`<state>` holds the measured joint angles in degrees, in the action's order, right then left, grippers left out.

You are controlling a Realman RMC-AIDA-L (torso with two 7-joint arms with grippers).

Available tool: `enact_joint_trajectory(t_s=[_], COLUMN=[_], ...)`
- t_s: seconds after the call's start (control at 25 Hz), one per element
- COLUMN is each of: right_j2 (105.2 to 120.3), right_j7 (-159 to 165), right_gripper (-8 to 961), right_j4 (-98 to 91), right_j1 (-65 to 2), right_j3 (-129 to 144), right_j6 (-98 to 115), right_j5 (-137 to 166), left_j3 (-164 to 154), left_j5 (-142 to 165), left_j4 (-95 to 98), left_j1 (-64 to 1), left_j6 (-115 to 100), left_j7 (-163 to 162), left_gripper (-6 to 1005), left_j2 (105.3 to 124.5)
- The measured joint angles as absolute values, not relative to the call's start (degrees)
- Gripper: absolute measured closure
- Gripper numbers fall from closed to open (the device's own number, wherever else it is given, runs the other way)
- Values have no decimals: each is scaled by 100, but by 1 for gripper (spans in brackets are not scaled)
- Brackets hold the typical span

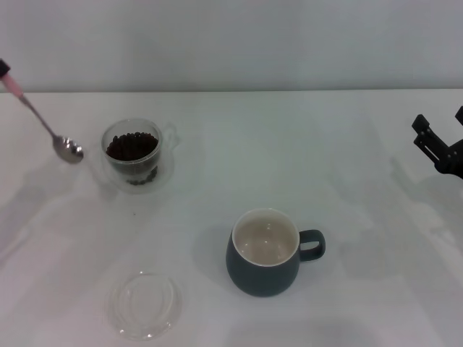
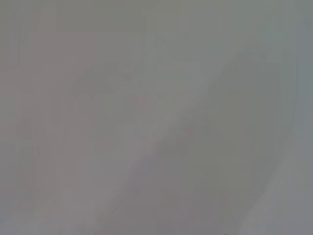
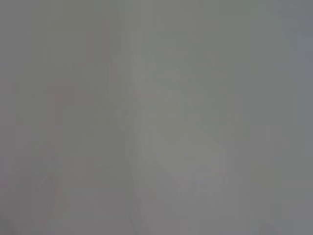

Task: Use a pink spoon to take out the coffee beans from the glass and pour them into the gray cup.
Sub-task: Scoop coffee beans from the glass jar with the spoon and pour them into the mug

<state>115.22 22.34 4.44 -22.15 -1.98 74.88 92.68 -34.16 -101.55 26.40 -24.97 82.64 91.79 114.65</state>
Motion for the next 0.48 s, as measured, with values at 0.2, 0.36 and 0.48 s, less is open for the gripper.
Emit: enact_joint_trajectory(t_s=[0.2, 0.36, 0.48], right_j2=[11522, 11522, 11522], right_j7=[2209, 2245, 2257], right_gripper=[85, 85, 85], right_j4=[532, 565, 597], right_j1=[-2216, -2210, -2208], right_j3=[-299, -332, -424], right_j6=[7487, 7480, 7466], right_j5=[9263, 9263, 9263], left_j3=[-3413, -3411, -3413], left_j5=[-10265, -10372, -10445], left_j4=[2609, 2464, 2393], left_j1=[-2747, -2949, -3062], left_j6=[7677, 7232, 6949], left_j7=[9665, 9810, 9951], left_gripper=[871, 871, 871], left_j2=[11616, 11753, 11835])
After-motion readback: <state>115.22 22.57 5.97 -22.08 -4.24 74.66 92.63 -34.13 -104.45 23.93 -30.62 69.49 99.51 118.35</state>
